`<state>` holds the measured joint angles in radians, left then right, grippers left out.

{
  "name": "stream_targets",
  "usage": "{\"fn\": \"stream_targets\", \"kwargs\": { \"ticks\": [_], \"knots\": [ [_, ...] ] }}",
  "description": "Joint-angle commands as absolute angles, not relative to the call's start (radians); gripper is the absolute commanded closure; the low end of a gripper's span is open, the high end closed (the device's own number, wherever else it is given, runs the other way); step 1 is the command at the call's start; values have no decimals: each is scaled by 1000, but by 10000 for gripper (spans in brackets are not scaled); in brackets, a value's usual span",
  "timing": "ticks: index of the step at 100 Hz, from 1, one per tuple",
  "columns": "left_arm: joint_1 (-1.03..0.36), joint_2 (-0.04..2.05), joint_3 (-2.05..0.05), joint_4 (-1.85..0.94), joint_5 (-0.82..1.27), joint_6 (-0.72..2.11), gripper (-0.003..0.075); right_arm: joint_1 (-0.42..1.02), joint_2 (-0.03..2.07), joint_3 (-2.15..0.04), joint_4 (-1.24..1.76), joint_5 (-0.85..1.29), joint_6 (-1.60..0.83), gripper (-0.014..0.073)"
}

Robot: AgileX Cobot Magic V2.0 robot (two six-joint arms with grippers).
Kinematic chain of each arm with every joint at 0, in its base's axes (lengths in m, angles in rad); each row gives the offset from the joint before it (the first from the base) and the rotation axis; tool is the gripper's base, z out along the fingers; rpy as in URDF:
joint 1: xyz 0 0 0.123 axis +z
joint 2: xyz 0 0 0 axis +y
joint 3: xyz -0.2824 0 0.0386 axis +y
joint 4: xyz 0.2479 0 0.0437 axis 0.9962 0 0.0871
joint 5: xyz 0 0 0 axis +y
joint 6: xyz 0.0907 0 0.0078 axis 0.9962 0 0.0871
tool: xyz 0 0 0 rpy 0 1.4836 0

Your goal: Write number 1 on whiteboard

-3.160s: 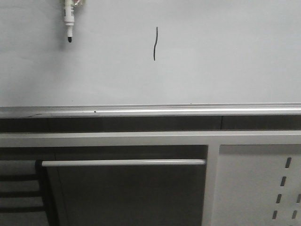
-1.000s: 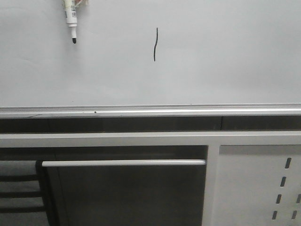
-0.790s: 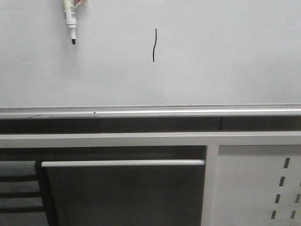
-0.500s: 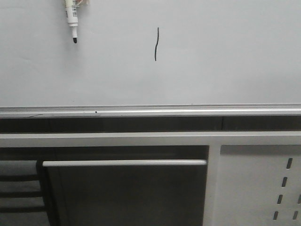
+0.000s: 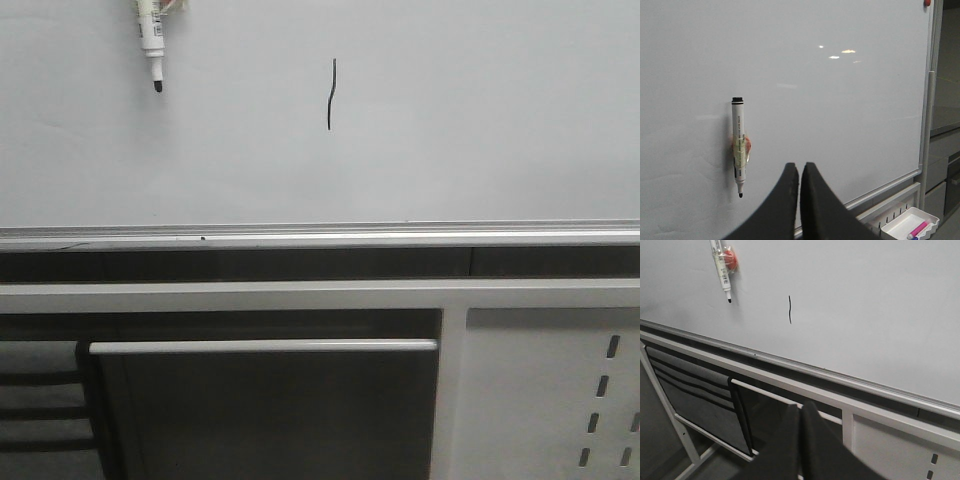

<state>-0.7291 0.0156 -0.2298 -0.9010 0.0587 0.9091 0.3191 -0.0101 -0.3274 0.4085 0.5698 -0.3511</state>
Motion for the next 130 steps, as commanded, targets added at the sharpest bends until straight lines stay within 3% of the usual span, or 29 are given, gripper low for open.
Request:
{"fn": "stream_targets", "kwargs": {
  "ticks": [1,31,44,60,90,130],
  "knots": [
    [-729,26,-256,-914,13,907,741,315,16,-352,423,502,-351,659],
    [-729,26,-256,-912,13,907,741,315,16,-352,423,502,-351,659],
    [-717,26,-255,-682,6,812,741,315,16,-352,423,502,-351,659],
    [-567,28,-190,-261,-98,363,741,315,16,-352,423,502,-351,659],
    [-235,7,-29,-49,-79,40,741,315,16,-352,423,502,-351,659],
    [-209,-27,45,-64,42,38,741,315,16,-352,423,502,-351,658]
  ]
}}
